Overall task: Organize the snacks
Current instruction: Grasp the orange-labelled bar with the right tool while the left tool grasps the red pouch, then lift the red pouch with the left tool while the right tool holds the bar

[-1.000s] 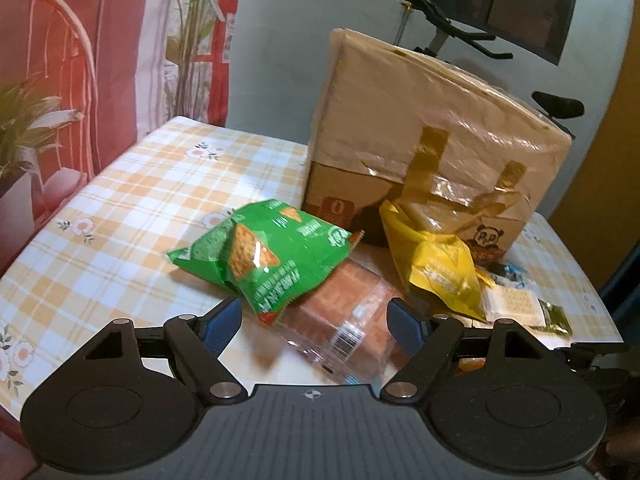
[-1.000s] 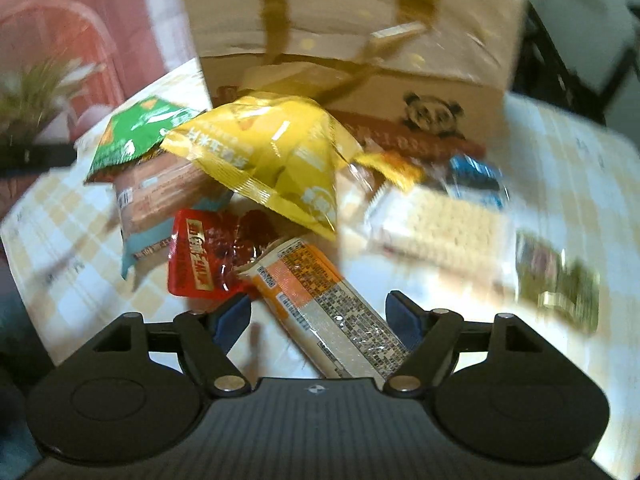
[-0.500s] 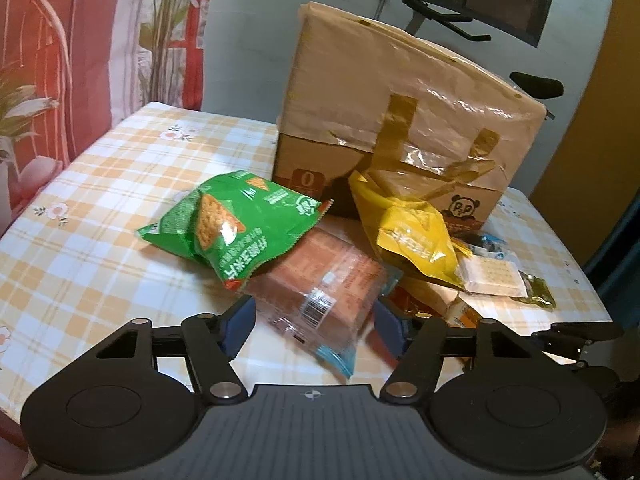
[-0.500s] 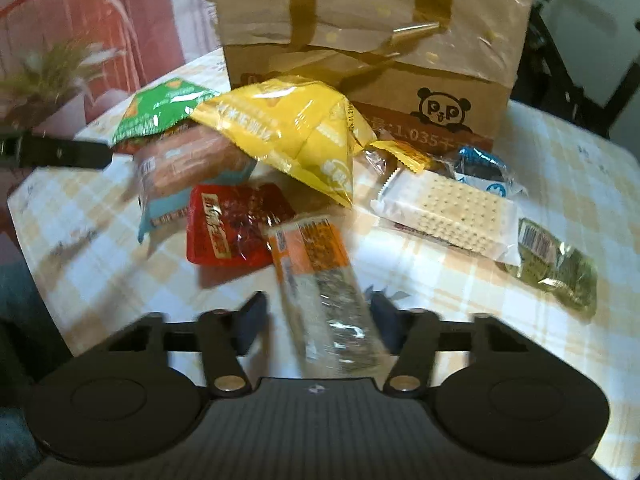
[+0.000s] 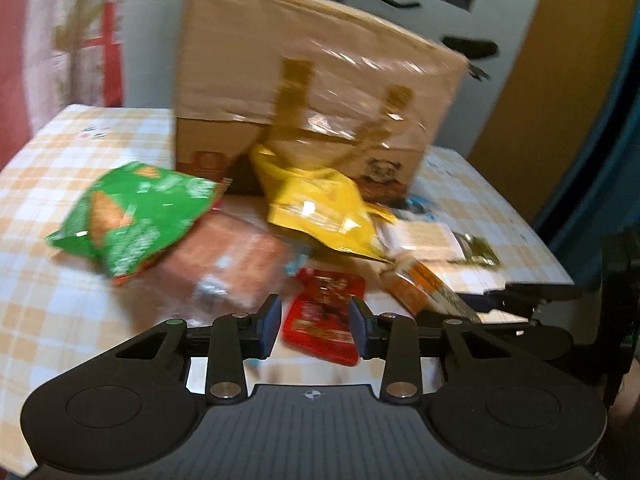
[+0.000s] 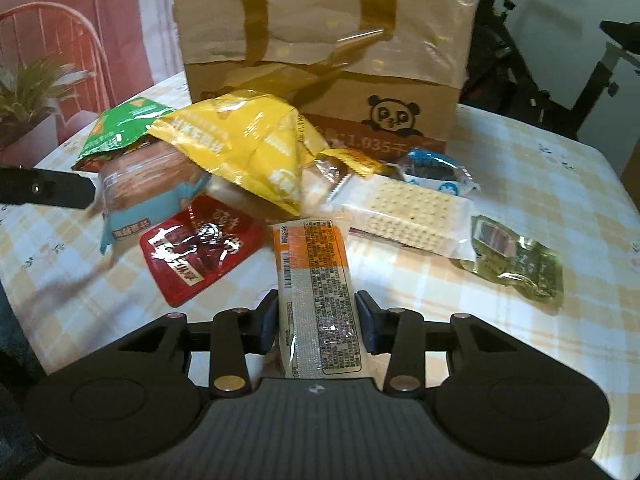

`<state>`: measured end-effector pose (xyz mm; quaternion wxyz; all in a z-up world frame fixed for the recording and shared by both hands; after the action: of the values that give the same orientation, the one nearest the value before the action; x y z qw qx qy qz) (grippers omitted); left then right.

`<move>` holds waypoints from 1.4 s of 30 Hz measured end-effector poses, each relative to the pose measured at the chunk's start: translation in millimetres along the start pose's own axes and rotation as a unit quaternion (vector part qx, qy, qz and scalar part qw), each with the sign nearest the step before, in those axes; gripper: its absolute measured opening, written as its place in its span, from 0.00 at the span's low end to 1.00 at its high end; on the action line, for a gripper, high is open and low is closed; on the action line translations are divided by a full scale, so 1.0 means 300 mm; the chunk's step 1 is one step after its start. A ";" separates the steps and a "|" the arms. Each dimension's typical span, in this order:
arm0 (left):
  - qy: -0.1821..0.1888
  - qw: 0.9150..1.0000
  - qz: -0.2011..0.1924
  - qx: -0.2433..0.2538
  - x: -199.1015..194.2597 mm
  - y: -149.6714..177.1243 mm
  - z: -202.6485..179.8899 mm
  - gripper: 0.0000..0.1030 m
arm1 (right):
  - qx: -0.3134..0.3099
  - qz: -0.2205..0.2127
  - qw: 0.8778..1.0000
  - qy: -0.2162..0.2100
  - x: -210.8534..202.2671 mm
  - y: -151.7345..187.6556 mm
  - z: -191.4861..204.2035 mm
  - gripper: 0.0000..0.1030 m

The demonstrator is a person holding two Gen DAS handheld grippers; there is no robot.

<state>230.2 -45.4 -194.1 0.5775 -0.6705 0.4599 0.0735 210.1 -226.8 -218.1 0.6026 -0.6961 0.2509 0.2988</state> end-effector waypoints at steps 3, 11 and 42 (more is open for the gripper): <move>-0.004 1.000 0.021 0.022 0.063 -0.005 -0.018 0.38 | 0.012 -0.007 1.000 0.012 -0.003 0.012 -0.019 0.40; -0.026 0.997 0.054 0.037 0.190 -0.014 -0.007 0.38 | 0.039 -0.031 0.998 0.030 -0.003 0.048 -0.064 0.40; -0.017 0.999 0.014 0.027 0.194 0.032 -0.024 0.20 | 0.039 -0.063 0.997 0.027 -0.010 0.084 -0.064 0.40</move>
<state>253.2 -81.5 -235.4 0.6022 -0.6466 0.4613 0.0804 192.4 -249.4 -231.3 0.6402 -0.6943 0.2342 0.2309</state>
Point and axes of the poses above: each gripper's, at about its wrist camera, not at the fingertips, and x roughly the way its jaws point, z to its left, y to its underside, the point moved 1 cm from there along x, roughly the way its jaws point, and after that the axes turned 11 degrees about y, right-handed, at the moved point
